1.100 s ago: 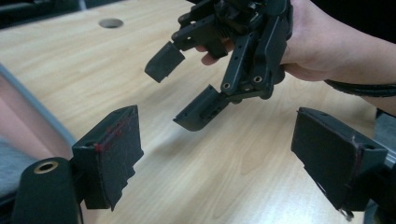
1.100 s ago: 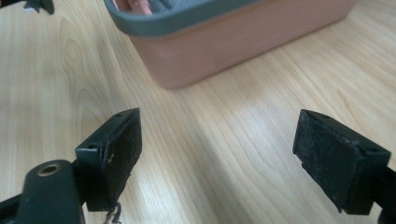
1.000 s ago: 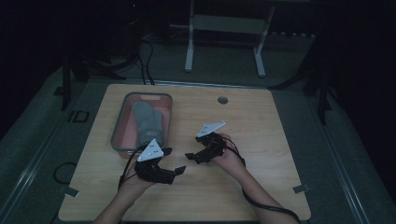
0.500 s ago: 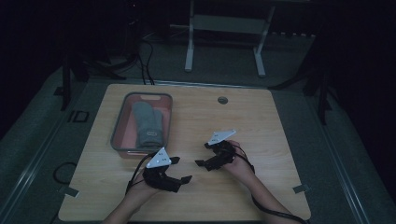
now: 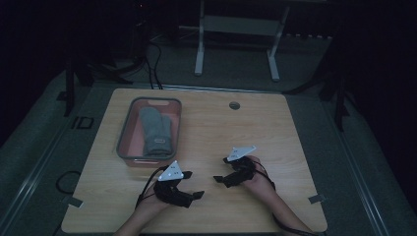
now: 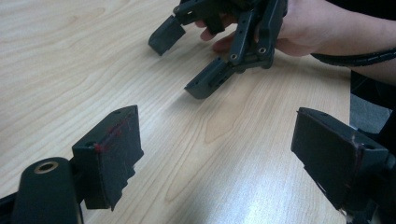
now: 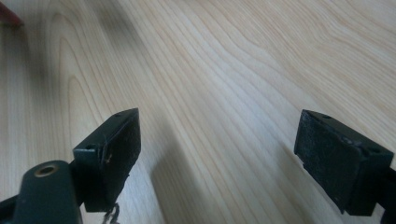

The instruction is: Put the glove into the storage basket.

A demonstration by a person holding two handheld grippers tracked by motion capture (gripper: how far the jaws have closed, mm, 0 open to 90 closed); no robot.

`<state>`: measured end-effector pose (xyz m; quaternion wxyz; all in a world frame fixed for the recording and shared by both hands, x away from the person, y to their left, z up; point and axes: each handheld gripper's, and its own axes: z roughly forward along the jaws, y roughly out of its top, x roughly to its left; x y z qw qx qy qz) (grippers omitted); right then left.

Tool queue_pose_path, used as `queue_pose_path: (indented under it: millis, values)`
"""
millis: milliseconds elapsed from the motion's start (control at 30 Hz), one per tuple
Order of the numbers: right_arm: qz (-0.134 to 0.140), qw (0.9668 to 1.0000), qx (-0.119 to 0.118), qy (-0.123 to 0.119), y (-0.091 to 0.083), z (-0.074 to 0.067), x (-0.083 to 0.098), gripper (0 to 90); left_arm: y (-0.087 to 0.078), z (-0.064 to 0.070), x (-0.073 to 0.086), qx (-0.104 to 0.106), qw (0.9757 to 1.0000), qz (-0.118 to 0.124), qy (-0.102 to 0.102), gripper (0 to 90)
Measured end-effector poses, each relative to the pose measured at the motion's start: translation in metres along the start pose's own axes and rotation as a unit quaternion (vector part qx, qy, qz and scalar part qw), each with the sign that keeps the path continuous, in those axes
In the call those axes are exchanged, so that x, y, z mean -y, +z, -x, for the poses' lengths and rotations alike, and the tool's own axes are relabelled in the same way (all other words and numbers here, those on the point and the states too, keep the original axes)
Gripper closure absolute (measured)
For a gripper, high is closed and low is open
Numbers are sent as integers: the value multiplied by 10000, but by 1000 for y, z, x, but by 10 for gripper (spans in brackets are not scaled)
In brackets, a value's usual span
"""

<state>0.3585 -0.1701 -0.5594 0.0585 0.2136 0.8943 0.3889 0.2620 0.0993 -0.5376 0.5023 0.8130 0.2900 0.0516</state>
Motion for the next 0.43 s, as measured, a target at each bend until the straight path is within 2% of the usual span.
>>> queue_pose_path:
  millis: [233, 433]
  values:
    - [165, 9997, 111, 128, -8, 3, 8, 145, 3, 1, 4, 60, 10000, -44, 6, 165]
    - [156, 9997, 191, 92, -8, 5, 9, 145, 6, -1, 8, 76, 9999, -58, -87, 165]
